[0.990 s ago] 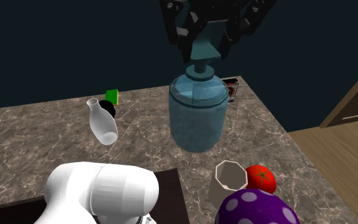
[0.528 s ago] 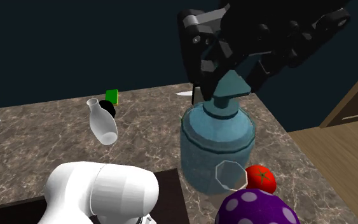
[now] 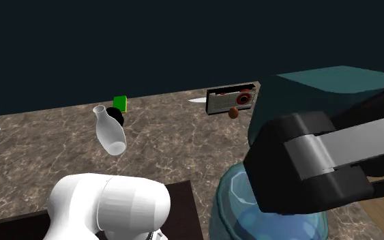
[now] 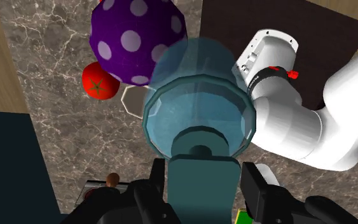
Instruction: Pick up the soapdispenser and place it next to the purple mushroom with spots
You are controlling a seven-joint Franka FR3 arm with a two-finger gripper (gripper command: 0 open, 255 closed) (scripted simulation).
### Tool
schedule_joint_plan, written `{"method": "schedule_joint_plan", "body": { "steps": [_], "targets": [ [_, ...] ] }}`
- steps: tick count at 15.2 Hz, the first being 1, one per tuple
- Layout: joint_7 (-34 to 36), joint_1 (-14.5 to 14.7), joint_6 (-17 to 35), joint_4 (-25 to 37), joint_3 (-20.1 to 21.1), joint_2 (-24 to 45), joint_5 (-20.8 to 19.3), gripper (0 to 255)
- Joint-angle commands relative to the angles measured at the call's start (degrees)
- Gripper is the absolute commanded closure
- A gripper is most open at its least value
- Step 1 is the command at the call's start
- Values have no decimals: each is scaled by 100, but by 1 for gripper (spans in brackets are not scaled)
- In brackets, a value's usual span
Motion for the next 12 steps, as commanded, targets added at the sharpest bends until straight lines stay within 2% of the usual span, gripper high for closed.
{"method": "schedule_joint_plan", "body": {
  "steps": [1,6,10,12],
  "targets": [
    [-313,54,-239,316,-102,-12,-270,255],
    [-1263,271,-835,1370,-362,133,-1063,255],
    [-2309,532,-1265,2444,-644,420,-1891,255],
    [-3115,542,-1328,3064,-1044,760,-2203,255]
  ]
}}
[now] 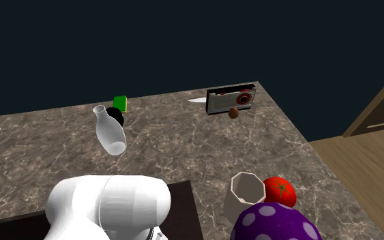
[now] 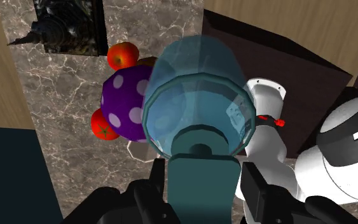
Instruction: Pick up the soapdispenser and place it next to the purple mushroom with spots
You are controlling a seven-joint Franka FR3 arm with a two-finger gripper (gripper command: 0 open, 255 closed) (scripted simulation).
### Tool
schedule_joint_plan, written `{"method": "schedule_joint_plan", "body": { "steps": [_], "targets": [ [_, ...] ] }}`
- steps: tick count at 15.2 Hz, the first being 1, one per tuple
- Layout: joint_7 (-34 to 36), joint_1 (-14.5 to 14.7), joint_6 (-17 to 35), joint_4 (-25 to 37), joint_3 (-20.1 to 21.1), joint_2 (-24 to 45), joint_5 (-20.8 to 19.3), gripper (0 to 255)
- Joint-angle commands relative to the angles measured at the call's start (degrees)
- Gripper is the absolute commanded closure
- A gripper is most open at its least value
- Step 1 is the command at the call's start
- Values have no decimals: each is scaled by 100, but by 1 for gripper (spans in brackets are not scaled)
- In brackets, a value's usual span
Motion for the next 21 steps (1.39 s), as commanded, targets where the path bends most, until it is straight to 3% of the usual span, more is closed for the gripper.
{"method": "schedule_joint_plan", "body": {
  "steps": [1,2,3,4,8,21],
  "targets": [
    [-927,26,-64,716,-489,416,-299,255],
    [-1428,77,-64,1120,-851,670,-400,255],
    [-2178,246,-64,1779,-1515,1077,-488,255],
    [-1918,194,-64,1478,-1172,806,-621,255],
    [-1438,-242,231,453,-850,239,-418,255],
    [-771,-978,919,-1663,-612,-1047,-304,255]
  ]
}}
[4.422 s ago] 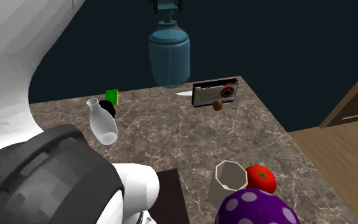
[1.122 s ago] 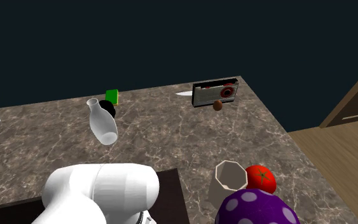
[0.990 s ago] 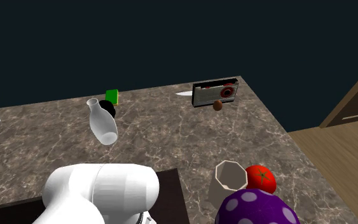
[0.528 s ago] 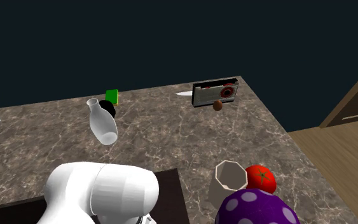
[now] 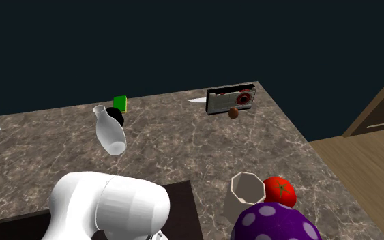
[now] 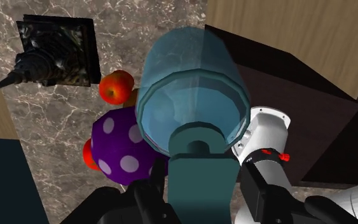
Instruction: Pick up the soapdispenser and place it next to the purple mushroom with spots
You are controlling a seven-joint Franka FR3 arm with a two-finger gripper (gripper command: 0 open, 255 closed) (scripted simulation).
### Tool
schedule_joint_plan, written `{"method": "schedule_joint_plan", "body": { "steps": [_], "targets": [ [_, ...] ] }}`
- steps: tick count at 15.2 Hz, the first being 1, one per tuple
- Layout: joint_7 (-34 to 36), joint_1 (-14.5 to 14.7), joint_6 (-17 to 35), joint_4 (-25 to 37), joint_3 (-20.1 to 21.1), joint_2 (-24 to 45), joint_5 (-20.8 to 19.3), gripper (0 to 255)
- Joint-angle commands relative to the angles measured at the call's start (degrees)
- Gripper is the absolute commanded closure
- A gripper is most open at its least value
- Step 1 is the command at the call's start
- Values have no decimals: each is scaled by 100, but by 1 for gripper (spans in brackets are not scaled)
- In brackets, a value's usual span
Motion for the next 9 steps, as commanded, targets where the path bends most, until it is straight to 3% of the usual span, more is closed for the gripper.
{"method": "schedule_joint_plan", "body": {
  "steps": [1,9],
  "targets": [
    [69,-76,95,-262,1,-164,-8,255],
    [229,-363,408,-1174,-65,-782,-128,255]
  ]
}}
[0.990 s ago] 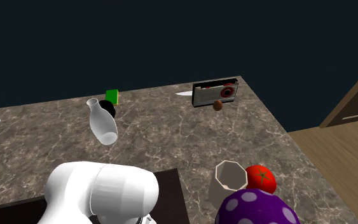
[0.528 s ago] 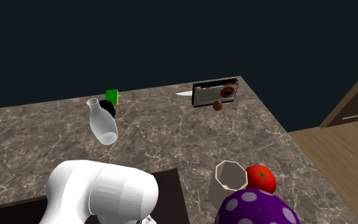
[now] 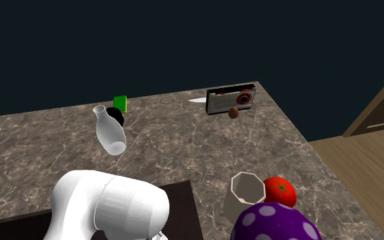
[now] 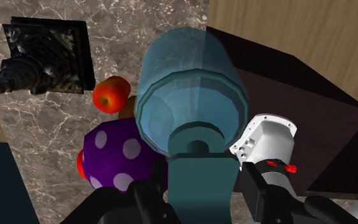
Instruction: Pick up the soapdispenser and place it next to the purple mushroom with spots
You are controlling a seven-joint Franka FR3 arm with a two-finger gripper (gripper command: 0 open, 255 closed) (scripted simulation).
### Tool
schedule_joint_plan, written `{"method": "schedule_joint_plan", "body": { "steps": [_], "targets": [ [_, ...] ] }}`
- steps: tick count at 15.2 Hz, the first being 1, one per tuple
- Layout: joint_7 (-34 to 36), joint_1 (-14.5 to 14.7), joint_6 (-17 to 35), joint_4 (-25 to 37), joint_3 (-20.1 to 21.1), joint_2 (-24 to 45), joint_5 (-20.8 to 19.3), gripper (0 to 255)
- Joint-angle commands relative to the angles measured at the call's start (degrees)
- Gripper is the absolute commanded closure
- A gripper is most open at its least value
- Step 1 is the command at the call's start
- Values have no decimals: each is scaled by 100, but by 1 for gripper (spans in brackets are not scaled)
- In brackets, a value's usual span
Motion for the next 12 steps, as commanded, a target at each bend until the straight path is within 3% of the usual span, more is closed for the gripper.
{"method": "schedule_joint_plan", "body": {
  "steps": [1,12],
  "targets": [
    [26,-55,74,-194,-28,-136,-42,255],
    [109,-387,425,-1204,-249,-884,-335,255]
  ]
}}
